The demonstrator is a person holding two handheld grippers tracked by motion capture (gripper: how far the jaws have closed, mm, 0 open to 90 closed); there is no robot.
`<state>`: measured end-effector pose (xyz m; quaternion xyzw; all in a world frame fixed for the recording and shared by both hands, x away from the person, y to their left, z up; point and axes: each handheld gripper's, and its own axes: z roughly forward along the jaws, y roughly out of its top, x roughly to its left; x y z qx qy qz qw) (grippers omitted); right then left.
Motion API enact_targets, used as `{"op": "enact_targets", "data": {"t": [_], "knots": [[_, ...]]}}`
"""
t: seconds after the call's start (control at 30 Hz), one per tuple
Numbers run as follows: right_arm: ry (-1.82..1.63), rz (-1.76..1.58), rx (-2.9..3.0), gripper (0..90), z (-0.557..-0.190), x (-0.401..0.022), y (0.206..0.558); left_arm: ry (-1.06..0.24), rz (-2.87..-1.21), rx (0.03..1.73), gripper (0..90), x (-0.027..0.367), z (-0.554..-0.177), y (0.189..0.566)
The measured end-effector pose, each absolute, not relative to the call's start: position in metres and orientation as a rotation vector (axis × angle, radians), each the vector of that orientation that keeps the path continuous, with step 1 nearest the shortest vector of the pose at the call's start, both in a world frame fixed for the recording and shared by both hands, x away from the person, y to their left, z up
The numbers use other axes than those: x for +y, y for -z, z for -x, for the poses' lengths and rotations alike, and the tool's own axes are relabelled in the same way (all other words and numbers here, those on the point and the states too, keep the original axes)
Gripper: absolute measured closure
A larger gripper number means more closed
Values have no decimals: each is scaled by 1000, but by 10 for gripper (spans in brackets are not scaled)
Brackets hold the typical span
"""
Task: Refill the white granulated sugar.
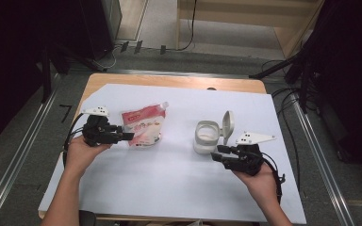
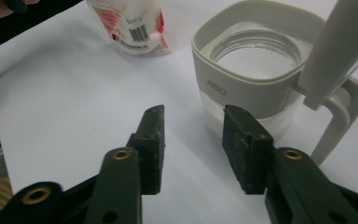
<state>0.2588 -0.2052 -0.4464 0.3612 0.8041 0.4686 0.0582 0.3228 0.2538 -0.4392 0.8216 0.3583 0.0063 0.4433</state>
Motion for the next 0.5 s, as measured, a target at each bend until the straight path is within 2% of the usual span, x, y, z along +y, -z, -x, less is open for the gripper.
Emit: {"op": "enact_targets", "data": {"t": [0.3,0.5], "knots": [[-1429,-1132,2432,694,-260,-212,441,-34,-2027,884,540,258,-321,436],[-1418,-1154,2433,800,-261,-218,439,-49,-2033,904,486,262,-320,436]]}}
